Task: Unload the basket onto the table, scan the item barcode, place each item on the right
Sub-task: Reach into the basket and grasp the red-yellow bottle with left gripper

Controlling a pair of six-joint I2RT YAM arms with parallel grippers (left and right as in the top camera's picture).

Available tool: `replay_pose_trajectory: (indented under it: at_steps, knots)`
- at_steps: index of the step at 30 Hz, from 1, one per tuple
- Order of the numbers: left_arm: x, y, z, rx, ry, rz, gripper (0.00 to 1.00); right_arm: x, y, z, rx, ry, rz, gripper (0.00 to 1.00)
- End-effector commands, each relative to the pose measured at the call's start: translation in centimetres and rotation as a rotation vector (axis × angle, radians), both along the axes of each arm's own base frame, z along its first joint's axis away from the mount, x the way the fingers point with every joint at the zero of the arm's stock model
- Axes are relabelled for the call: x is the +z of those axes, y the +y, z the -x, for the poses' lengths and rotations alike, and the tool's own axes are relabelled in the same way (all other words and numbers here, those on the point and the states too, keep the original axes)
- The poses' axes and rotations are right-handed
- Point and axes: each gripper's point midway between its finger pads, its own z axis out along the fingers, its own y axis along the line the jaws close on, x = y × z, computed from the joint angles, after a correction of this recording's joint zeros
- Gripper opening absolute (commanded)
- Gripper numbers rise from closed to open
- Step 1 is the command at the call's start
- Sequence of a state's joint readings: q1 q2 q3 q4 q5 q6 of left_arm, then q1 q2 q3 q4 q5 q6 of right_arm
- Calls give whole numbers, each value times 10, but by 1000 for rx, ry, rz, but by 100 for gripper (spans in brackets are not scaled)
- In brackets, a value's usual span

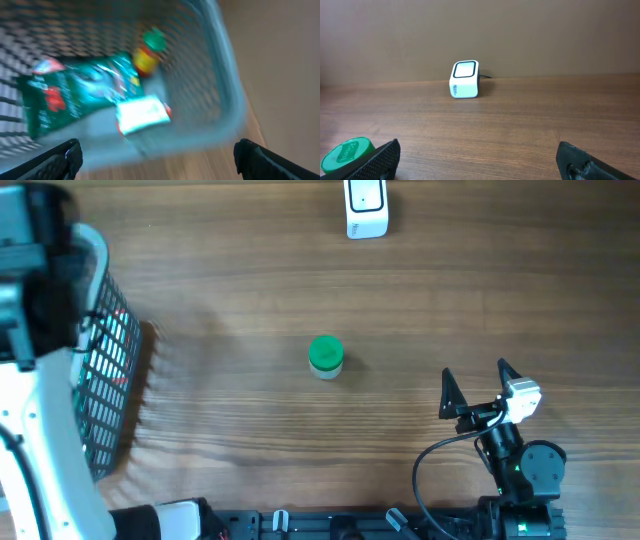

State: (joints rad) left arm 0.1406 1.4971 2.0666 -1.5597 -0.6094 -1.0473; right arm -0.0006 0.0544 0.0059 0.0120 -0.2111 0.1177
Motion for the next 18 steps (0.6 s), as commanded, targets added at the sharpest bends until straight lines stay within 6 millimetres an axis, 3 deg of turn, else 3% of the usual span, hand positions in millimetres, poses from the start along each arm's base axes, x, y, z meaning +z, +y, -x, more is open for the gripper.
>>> replay_pose_trajectory:
  at_steps: [1, 4, 7, 10, 14, 18]
  knots:
    - [-1, 51, 22, 178, 58, -91, 100, 1, 0, 0, -2, -9, 13, 100]
    - [-14, 83, 24, 280, 51, -105, 100, 1, 0, 0, -2, -9, 13, 100]
    - [-30, 103, 11, 251, 71, -132, 100, 1, 0, 0, -2, -9, 13, 100]
    - [-54, 115, -20, 78, 142, -182, 100, 1, 0, 0, -2, -9, 13, 100]
    - [-81, 114, -70, -275, 164, -212, 100, 1, 0, 0, -2, -9, 13, 100]
    - [-101, 141, -72, -235, 166, -208, 100, 1, 0, 0, -2, -9, 13, 100]
